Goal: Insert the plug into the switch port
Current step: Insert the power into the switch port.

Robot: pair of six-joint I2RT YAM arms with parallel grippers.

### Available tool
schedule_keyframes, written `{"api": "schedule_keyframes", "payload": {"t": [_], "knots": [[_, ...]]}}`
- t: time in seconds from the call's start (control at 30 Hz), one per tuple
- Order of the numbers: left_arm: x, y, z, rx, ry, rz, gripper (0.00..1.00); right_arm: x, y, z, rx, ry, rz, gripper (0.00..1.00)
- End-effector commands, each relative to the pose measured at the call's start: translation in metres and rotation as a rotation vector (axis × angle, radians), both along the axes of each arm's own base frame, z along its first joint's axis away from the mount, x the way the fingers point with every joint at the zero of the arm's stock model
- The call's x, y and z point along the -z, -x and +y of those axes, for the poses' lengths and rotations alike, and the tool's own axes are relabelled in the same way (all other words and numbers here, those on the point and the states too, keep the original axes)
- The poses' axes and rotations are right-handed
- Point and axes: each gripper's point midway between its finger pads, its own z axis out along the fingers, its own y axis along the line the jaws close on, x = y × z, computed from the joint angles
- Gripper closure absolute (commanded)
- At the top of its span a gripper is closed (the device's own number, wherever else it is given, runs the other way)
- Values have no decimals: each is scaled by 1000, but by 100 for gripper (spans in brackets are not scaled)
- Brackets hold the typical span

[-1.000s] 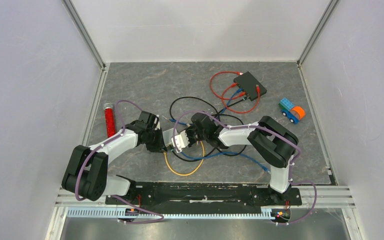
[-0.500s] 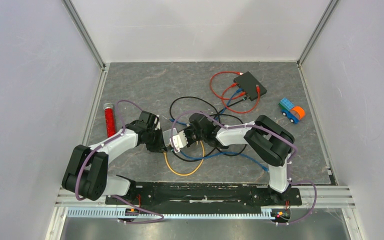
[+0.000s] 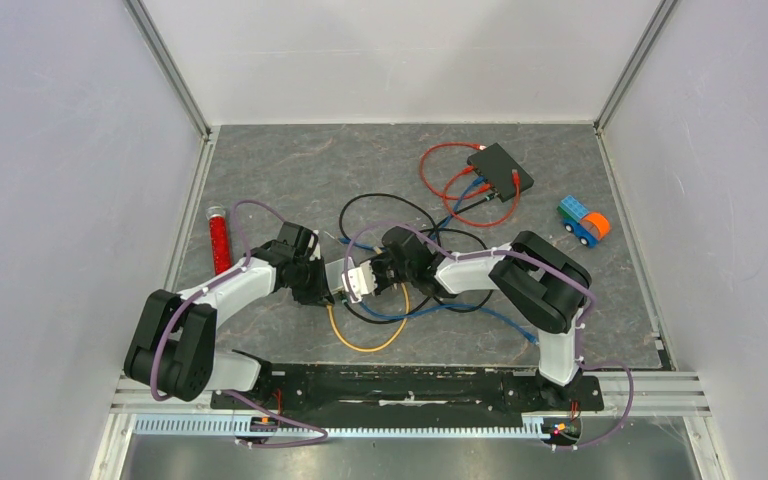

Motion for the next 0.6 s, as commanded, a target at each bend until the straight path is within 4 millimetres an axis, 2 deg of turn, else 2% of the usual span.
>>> {"api": "schedule_keyframes", "payload": {"t": [0.0, 0.23, 0.43, 0.5, 0.57], "knots": [[-8, 0, -15, 132, 59, -39, 95, -40, 42, 45, -163, -180, 74, 100], [-10, -1, -19, 156, 81, -59, 95, -27, 54, 50, -231, -178, 102, 100], [-14, -6, -22, 168, 95, -78, 95, -20, 76, 56, -337, -186, 191, 100], [-18, -7, -23, 180, 97, -96, 95, -10, 76, 54, -322, -166, 213, 100], [-20, -7, -22, 187, 97, -106, 95, -10, 71, 49, -285, -165, 202, 100]]}}
